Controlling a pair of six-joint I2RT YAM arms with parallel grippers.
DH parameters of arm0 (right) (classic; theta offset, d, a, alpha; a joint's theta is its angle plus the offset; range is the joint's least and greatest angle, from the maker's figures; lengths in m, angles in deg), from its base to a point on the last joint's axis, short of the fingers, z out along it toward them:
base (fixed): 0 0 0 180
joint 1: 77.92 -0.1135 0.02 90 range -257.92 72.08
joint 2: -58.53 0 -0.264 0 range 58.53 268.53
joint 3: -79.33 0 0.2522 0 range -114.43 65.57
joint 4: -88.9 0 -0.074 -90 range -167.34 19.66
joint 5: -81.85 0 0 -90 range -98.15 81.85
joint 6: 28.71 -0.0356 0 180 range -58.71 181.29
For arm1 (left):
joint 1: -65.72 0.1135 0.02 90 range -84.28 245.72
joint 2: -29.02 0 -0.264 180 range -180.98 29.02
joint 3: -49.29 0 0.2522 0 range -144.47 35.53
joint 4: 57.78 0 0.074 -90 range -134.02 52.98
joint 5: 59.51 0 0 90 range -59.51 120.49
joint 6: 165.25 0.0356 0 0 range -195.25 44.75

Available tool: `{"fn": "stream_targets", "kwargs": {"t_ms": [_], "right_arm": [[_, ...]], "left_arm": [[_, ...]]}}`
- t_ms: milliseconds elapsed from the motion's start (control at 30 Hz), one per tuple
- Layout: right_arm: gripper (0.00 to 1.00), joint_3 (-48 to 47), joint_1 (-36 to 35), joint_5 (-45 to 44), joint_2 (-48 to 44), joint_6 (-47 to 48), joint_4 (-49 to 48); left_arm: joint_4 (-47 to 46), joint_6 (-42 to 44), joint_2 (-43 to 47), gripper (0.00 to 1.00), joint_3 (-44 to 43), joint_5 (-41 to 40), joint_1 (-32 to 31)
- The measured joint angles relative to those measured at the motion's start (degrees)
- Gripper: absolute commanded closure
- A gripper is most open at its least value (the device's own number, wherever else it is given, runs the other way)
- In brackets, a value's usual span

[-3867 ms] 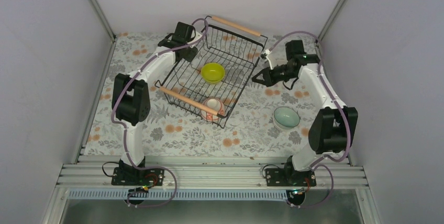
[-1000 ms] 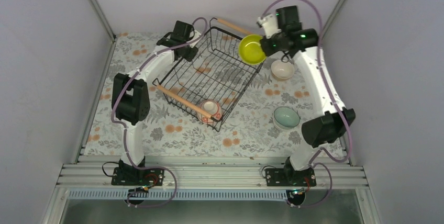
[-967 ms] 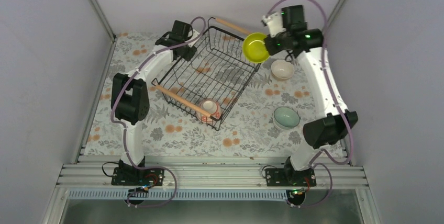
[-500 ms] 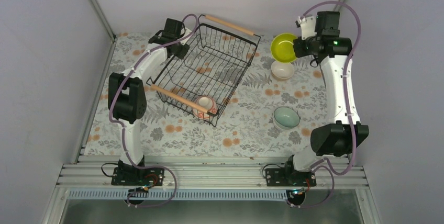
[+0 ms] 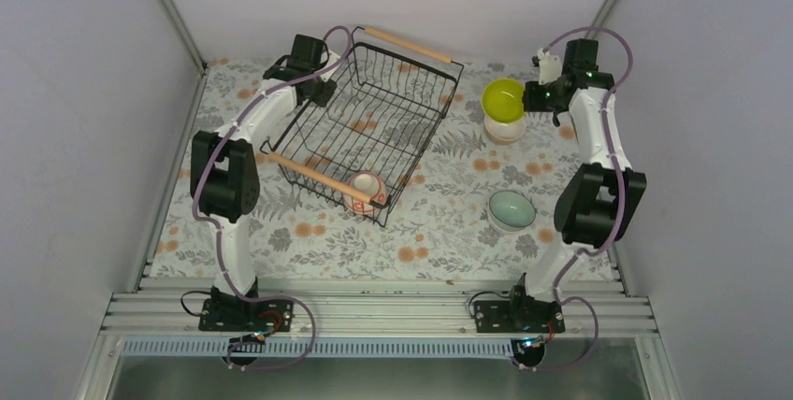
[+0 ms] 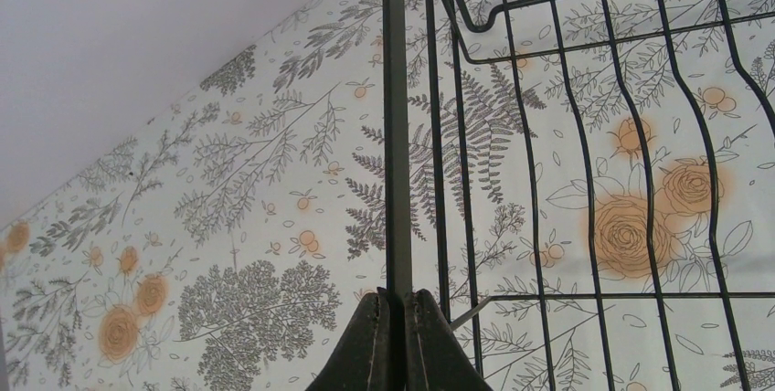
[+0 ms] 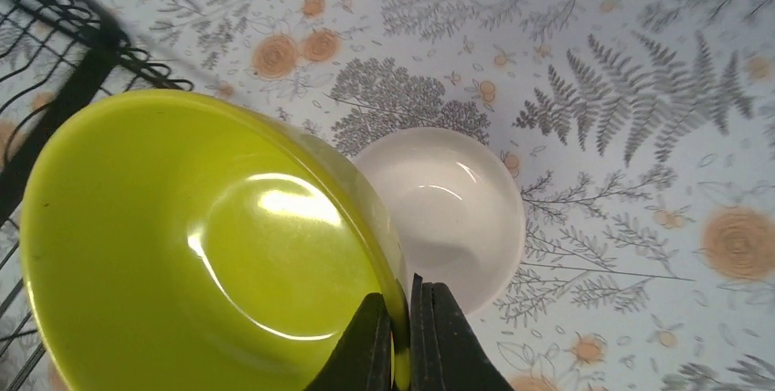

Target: Unload the bowls from the dish rack

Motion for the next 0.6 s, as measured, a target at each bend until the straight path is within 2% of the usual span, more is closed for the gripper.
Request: {"fn": "stream_targets", "kwargs": {"t_ms": [233,600], "right_arm": [[0.96,-3.15,2.93,3.78,10.93,-1.70,0.02],[0.96,-5.95,3.54,3.93,11.78,-2.05,0.55]], "left_arm": [[-0.09,-0.04,0.09,0.98,0.11,0.09,0.02],[-0.07,-0.09,0.09,0.98,0.11,0.48,0.13]]}}
